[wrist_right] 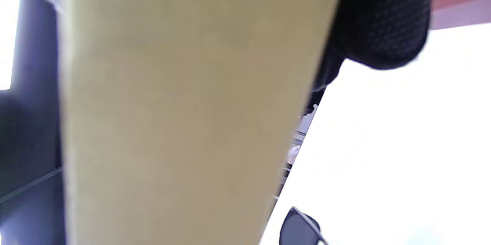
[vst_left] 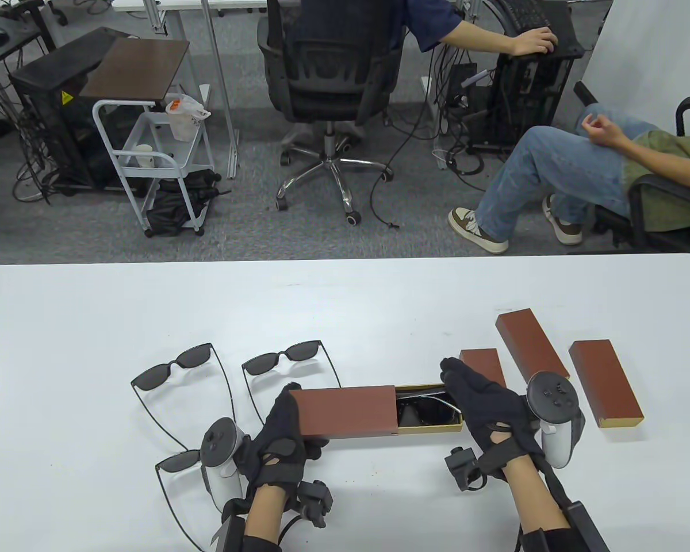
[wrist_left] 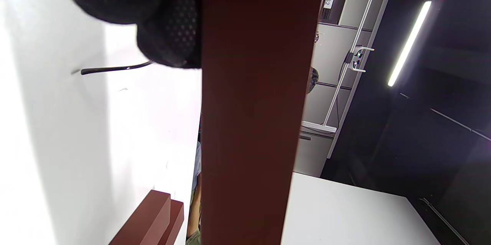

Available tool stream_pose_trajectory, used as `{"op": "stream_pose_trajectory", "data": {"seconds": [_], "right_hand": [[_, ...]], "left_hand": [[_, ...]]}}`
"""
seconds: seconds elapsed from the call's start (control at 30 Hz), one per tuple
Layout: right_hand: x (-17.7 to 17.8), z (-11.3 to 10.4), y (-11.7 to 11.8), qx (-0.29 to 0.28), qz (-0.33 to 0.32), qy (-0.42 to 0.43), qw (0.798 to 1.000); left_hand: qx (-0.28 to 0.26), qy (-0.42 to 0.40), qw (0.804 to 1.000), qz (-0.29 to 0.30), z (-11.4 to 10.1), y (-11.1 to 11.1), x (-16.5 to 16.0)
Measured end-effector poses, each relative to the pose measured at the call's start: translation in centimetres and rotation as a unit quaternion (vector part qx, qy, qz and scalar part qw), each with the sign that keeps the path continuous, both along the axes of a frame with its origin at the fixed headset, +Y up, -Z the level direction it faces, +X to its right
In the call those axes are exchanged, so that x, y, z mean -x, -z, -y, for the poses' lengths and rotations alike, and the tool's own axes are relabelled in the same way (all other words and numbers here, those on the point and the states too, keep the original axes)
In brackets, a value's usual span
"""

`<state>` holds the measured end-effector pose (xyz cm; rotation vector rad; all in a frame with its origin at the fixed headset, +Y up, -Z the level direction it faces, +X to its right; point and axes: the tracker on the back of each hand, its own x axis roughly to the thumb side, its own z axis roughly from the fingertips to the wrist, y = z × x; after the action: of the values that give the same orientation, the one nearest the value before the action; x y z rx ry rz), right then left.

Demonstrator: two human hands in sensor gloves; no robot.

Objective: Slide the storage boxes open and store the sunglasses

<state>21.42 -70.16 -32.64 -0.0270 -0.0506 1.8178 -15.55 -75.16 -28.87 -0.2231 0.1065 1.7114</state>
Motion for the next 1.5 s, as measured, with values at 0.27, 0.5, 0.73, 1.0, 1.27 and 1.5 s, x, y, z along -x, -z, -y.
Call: {"op": "stream_pose_trajectory", "data": {"seconds": [0.27, 0.5, 0.73, 1.0, 1.27, 1.5], "right_hand": [[-0.1, 1.7, -0.2, -0.006, 0.014, 0.002, 1.000], [-0.2, 1.4, -0.7, -0.021, 0.027, -0.002, 0.999], [1.2, 1.6, -1.3, -0.075, -0.040, 0.051, 0.995], [3.0, 1.6, -1.6, -0.079, -0.114, 0.066, 0.988], [4.2, 2.0, -1.8, -0.059, -0.173, 0.059, 0.981], [5.1, 2.2, -2.0, -0.050, -0.202, 0.047, 0.977]], "left_hand": [[0.002, 0.015, 1.000, -0.004, 0.3, 0.1, 0.1], [-0.001, 0.015, 1.000, -0.001, 0.3, 0.1, 0.0], [0.000, -0.001, 1.000, -0.010, 0.1, -0.1, 0.1], [0.002, -0.008, 1.000, 0.021, -0.3, -0.2, -1.2], [0.011, -0.014, 0.997, 0.080, -0.3, -0.2, -2.5], [0.010, -0.008, 0.993, 0.116, -0.5, -0.3, -3.6]]}}
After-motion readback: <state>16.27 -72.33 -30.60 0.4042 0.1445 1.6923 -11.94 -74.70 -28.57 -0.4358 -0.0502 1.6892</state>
